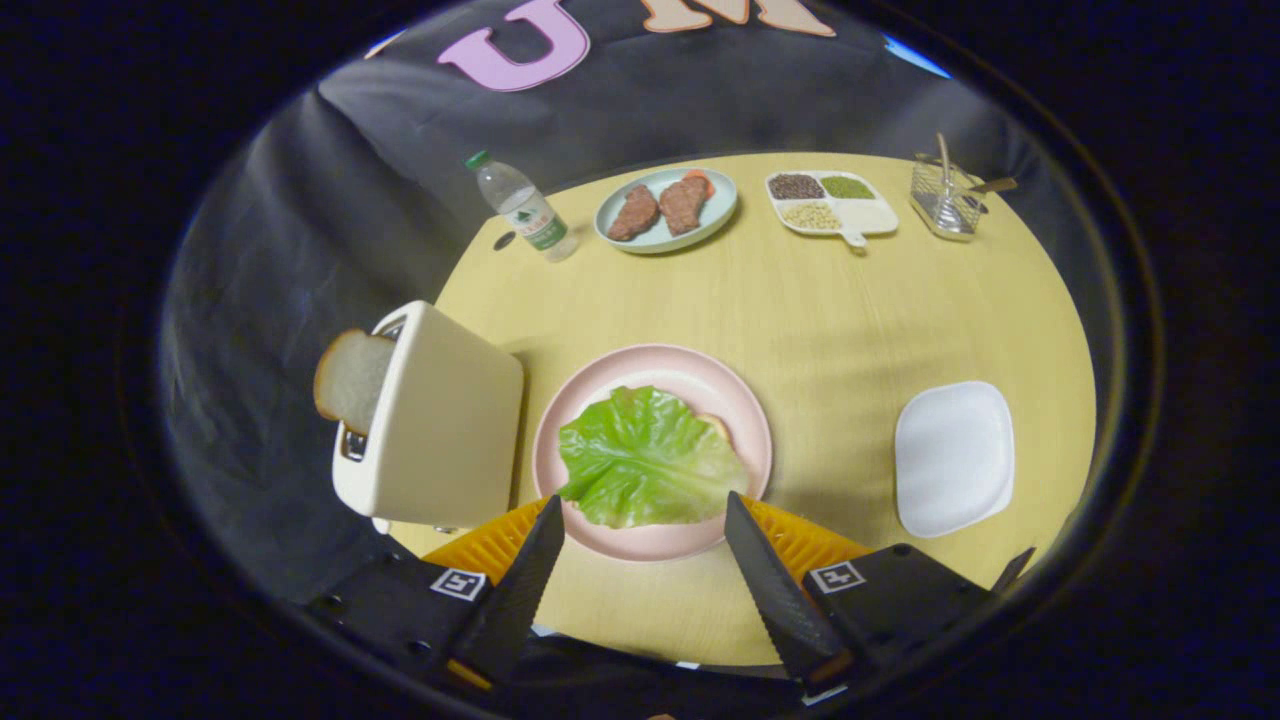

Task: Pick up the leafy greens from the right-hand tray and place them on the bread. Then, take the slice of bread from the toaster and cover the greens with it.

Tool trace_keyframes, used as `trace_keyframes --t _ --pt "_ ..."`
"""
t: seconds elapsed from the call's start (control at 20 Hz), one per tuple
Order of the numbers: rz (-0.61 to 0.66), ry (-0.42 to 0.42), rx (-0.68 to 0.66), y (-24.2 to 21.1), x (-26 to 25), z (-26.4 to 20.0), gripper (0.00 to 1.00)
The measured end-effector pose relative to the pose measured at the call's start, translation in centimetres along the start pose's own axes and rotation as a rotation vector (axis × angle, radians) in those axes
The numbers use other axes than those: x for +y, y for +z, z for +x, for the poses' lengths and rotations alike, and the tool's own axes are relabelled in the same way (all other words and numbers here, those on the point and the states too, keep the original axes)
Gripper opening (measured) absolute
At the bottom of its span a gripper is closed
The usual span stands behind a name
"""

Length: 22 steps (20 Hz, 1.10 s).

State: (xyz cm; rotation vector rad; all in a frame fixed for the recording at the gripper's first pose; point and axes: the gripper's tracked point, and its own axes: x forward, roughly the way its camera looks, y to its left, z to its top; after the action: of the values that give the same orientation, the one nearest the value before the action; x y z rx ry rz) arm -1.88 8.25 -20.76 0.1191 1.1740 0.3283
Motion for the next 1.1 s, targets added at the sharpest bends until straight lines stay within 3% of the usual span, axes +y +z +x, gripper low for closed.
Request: trace_keyframes --t 0.5,1.1 --pt "0.02 -0.03 0.219 1.0 8.2 -3.0 1.0" --pt "-0.109 0.021 0.251 8.2 22.5 -0.2 1.0"
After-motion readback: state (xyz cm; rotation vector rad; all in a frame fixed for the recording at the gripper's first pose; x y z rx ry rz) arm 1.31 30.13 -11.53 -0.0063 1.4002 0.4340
